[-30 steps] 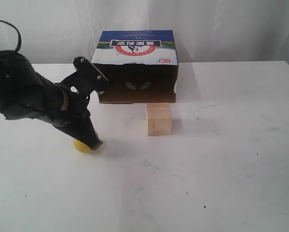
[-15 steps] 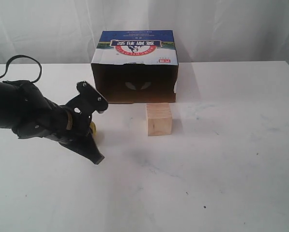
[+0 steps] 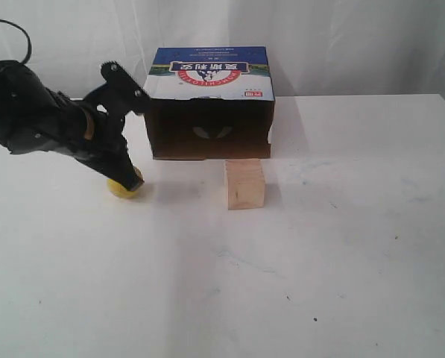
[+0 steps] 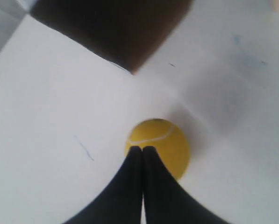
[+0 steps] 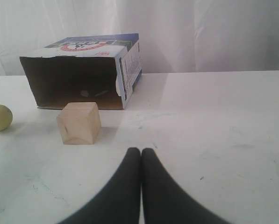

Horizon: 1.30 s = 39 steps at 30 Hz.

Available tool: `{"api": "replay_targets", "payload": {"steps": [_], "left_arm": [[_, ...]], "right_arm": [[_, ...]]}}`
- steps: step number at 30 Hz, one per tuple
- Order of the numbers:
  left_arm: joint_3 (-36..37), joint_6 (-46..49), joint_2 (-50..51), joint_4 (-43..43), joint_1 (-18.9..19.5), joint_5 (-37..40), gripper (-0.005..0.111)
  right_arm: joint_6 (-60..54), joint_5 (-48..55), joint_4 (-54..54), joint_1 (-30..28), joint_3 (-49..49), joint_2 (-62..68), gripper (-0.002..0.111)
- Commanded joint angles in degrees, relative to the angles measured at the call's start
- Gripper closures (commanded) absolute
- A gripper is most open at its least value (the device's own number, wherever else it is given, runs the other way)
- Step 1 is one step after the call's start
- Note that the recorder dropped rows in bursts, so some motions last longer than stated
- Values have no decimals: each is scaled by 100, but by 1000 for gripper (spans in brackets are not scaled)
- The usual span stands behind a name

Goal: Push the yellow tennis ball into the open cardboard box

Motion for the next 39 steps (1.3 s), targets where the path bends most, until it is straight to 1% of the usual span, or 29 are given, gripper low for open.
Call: {"api": "replay_targets", "payload": {"steps": [1,4,6,8,13,19,24,28,33,39], "left_arm": [[-354,3,794,26,642,-561,107],[-646,215,1493,26,837,-635,107],[-811,397,1889,26,837,-635,107],[-886,365,2117,26,762,-635,107],[-869,350,2088,-121,463,-635,107],[-859,361,1881,-121,169,-61,107],[-734,349,1805,-166,-8,35,107],[-685,349,1818,-229,-116,-110,107],[-696,349,1818,-247,-194,-520,107],[-1086,349,1825,-247,-207,-574,107]], "right_arm": [[22,-35,1,-17,31,-31,108],[22,-35,1,-17,31,-31,108],[22,-35,1,-17,31,-31,108],[22,-35,1,-17,31,-31,108],[22,-35,1,-17,31,-31,108],[22,-35,1,-17,31,-31,108],[22,-35,1,-17,31,-31,108],[22,-35,1,-17,31,-31,108],[22,-35,1,-17,31,-31,108],[22,-35,1,-17,31,-31,108]]}}
